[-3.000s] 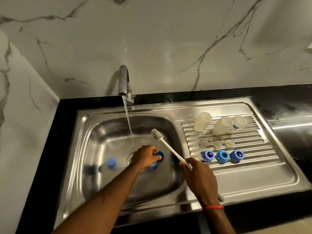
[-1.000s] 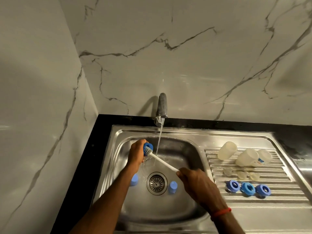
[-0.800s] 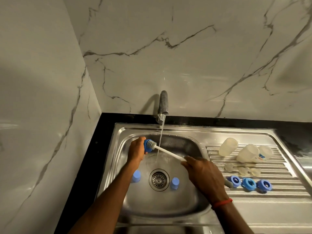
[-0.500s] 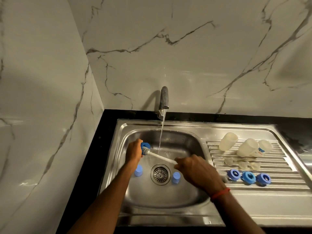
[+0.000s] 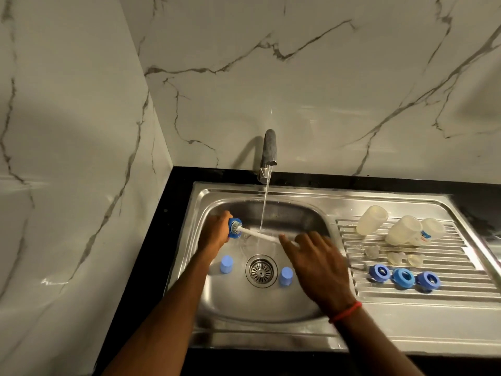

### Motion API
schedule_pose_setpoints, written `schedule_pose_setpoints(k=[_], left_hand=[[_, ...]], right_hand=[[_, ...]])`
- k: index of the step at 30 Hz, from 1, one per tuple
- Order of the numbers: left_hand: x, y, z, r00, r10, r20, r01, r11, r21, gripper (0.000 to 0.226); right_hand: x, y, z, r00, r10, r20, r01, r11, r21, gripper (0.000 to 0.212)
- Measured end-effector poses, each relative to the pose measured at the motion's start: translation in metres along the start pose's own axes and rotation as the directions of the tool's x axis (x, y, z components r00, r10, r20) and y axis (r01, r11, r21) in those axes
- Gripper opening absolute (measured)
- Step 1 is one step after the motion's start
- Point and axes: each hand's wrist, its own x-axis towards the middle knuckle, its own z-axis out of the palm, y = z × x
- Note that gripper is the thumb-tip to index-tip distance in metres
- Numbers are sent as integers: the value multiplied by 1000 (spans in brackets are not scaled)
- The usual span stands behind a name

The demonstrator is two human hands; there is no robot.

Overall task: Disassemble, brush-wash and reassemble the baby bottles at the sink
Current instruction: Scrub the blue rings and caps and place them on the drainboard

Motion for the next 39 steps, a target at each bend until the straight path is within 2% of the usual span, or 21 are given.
schedule_pose_setpoints(k=[2,4,6,7,8,9,10,11,12,13,14,16,18,20,22,25,27,30,33,36,39], left_hand=[[-4,-4,1,996,-19,85,15,999,51,37],[-4,-9,1,995,-34,88,31,999,40,36],[-1,-7,-3,999,-11,31,11,1000,10,31],[0,-5,-5,1000,5,2,-5,1000,9,31],[2,-2,-7,1000,22,-17,-21,1000,9,31],[3,-1,-9,999,34,-32,-34,999,5,31],[3,-1,-11,998,39,-44,-39,999,-9,30],[3,-2,-12,998,39,-52,-40,999,-25,30],[2,-3,-12,998,38,-53,-39,999,-29,30],[2,-4,-12,999,32,-42,-32,999,-14,30],[1,-6,-11,999,27,-24,-26,1000,14,32],[-1,-8,-5,1000,3,-9,-2,999,34,33],[-2,-10,-3,998,-44,-38,44,999,-11,34],[-1,-13,-5,995,-82,-55,78,995,-61,37],[-1,-15,-11,993,-98,-61,93,992,-83,37],[-2,-10,-19,992,-62,-108,48,991,-121,31],[-2,-4,-20,991,-13,-130,-6,990,-143,31],[-5,-2,-21,991,-6,-133,-9,993,-116,34],[-5,-2,-23,988,-15,-153,11,1000,-24,40],[-9,-4,-26,981,-6,-193,16,999,49,45],[-18,-12,-25,982,-26,-185,34,999,37,46]], right_hand=[[7,16,1,990,-46,-131,43,999,-21,30],[11,23,10,997,-29,-70,28,1000,-7,28],[15,19,15,978,-9,210,-7,997,77,19],[17,16,16,923,5,384,-89,976,200,17],[22,13,13,834,33,551,-273,892,360,18],[28,12,11,719,56,692,-518,707,481,21],[31,11,10,635,60,770,-676,524,518,22],[34,12,10,624,77,778,-709,475,521,20],[33,11,11,693,125,710,-624,597,504,14],[31,12,15,821,198,536,-463,780,421,12],[28,13,19,915,235,327,-337,892,302,15],[26,16,18,990,141,-24,-136,980,144,20],[31,15,14,990,-17,-142,32,995,99,21],[35,17,12,984,-138,-116,149,985,91,22],[36,20,11,983,-182,25,176,971,160,15],[31,25,11,948,-156,277,41,924,380,17],[26,23,14,959,-110,262,-14,902,431,19],[20,19,22,991,-46,127,12,968,252,27],[9,3,27,981,24,191,-58,982,178,28],[4,-5,31,935,-64,349,-36,962,271,24],[14,12,24,908,-189,375,35,924,380,34]])
